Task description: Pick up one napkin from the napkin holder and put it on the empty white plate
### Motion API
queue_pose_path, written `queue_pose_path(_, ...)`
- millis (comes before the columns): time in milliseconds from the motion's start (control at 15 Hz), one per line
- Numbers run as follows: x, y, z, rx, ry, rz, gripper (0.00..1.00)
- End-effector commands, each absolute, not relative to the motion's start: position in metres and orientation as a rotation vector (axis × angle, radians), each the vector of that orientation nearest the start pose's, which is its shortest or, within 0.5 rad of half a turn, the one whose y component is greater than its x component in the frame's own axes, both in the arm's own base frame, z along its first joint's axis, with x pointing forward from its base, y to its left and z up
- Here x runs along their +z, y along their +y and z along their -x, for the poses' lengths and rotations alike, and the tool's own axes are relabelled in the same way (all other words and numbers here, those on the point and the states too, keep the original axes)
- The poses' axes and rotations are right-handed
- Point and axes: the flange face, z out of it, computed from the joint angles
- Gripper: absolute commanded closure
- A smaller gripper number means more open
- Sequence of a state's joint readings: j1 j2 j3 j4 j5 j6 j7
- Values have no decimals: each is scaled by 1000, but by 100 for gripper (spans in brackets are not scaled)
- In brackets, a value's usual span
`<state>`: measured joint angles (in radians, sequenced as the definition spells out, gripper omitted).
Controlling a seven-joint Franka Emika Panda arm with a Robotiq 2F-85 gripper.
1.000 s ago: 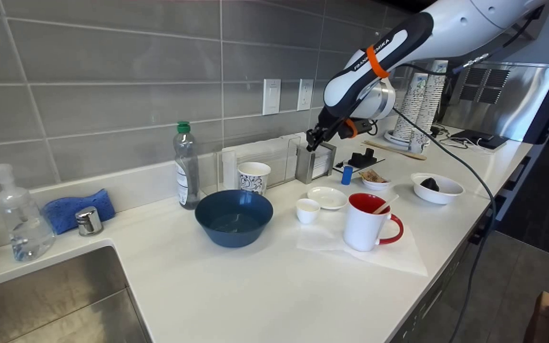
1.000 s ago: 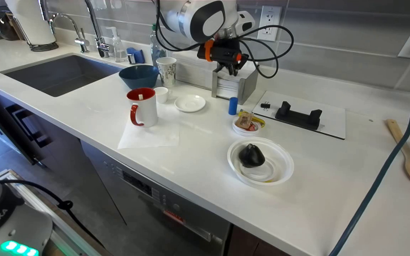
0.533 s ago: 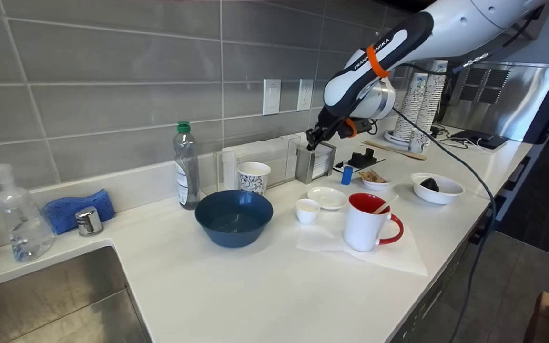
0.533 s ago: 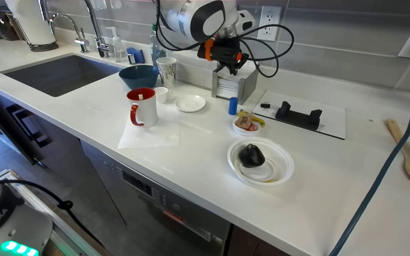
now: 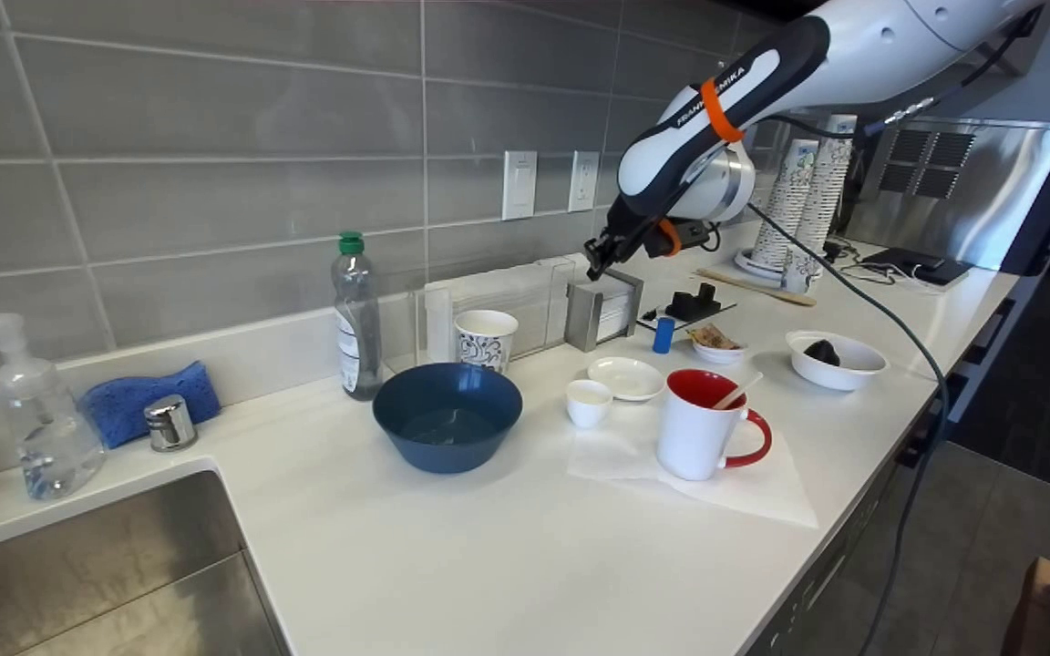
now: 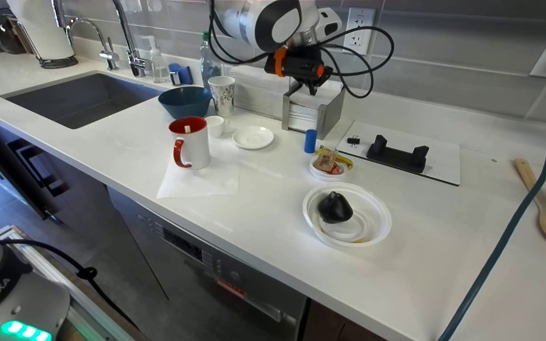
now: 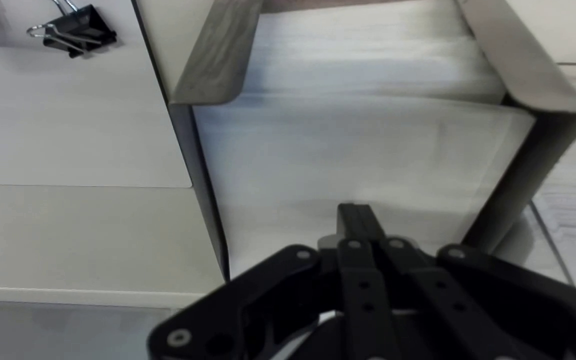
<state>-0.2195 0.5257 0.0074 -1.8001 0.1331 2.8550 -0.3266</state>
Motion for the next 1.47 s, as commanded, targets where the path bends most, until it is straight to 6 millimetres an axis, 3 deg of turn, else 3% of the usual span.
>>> queue_pose_path(0,318,-154,-683,-858,20,3098,99)
queue_pose_path(200,315,-153,-683,-851,13,3095,86)
queue_pose_path(400,312,-153,-684,-844,14,3094,59)
queue_pose_path(600,308,-155,-684,-833,22,3095,56)
queue_pose_path(1267,299,-157,-684,-810,26,3101,81)
queue_pose_path(1400,301,-156,-684,-816,24,3100,81)
